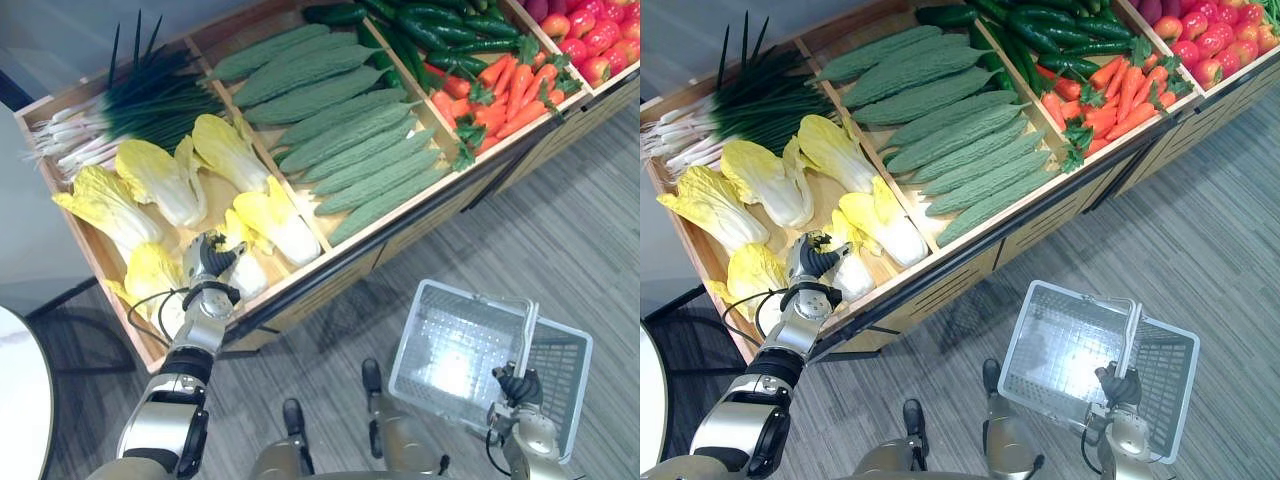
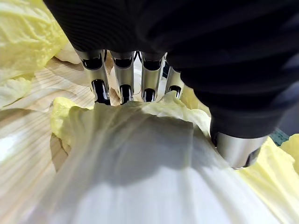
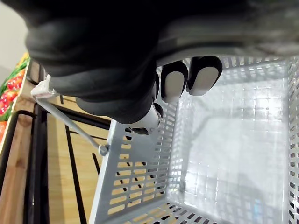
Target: Pick vegetable in the basket
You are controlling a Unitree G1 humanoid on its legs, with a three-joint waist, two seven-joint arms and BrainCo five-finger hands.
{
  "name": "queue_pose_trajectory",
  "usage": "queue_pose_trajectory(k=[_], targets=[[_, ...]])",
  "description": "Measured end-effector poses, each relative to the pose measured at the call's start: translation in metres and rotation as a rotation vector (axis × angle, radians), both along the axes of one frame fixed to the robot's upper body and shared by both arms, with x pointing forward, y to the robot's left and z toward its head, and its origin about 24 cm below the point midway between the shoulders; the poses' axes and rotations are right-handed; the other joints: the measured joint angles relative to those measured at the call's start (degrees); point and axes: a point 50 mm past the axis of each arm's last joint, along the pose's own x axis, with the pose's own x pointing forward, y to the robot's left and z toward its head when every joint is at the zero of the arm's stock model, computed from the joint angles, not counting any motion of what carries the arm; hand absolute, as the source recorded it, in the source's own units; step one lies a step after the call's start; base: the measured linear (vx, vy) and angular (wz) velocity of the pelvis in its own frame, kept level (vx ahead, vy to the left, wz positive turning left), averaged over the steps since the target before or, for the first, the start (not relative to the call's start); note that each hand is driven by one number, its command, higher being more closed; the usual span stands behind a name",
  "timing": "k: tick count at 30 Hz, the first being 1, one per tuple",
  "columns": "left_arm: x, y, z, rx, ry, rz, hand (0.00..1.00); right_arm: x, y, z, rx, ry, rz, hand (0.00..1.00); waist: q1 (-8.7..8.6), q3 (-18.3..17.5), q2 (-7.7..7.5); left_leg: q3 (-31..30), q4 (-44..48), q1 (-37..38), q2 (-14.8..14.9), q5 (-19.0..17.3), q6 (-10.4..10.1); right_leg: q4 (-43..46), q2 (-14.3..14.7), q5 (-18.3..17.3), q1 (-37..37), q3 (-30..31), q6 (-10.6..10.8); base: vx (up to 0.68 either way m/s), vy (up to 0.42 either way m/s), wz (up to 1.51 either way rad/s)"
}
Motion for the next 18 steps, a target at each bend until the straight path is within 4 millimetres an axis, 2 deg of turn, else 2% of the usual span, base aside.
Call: queue_pose_trajectory(k=[4,6,10,12,14,18], targets=[[-0.017,0.006,0.001,-0.061,-0.051,0.022,1.0,0.002,0.0,0.001,-0.004,-0.003,0.002,1.0,0.18,0.0,0.04,-0.1,0.0,1.7,-0.2,-0.1,0.2,-0.1,-0.3,-0.6,2.0,-0.3,0.8,0.06,0.023,0.05],[-0.034,0.009,-0.002,-0.096,-0.066,0.022,1.0,0.004,0.0,0.002,-0.011,-0.009,0.002,1.0,0.27,-0.1,0.09,-0.1,0.2,3.2,-0.7,-0.1,0.2,-0.1,-0.7,-0.9,3.6,-0.3,1.2,0.04,0.025,0.03],[-0.052,-0.001,-0.001,-0.159,-0.108,0.004,1.0,0.003,-0.003,0.005,-0.03,-0.014,-0.003,1.0,1.06,-0.4,0.59,-0.1,1.3,4.7,-1.0,-1.7,1.4,0.0,-0.9,-1.3,5.4,-0.2,1.8,0.0,0.024,-0.01],[-0.057,-0.019,0.008,-0.226,-0.175,-0.036,1.0,-0.001,-0.005,0.009,-0.035,-0.031,-0.025,1.0,1.76,-0.5,0.73,0.0,2.6,4.9,-1.1,-3.0,2.1,0.1,-0.9,-1.4,6.2,-0.1,1.9,-0.06,0.032,-0.02],[-0.061,-0.027,0.018,-0.254,-0.235,-0.05,1.0,-0.005,-0.004,0.008,-0.035,-0.028,-0.028,1.0,1.75,-0.9,0.78,0.2,3.3,5.1,-1.2,-3.5,2.4,0.4,-1.0,-1.4,6.4,0.3,1.9,-0.08,0.025,-0.09],[-0.072,-0.03,0.038,-0.272,-0.353,-0.056,1.0,-0.017,-0.007,0.005,-0.038,-0.004,-0.054,1.0,1.71,-1.6,1.57,1.8,4.2,6.2,-1.3,-4.3,2.6,0.8,-0.9,-1.3,6.8,2.7,1.9,-0.08,0.01,-0.24]])
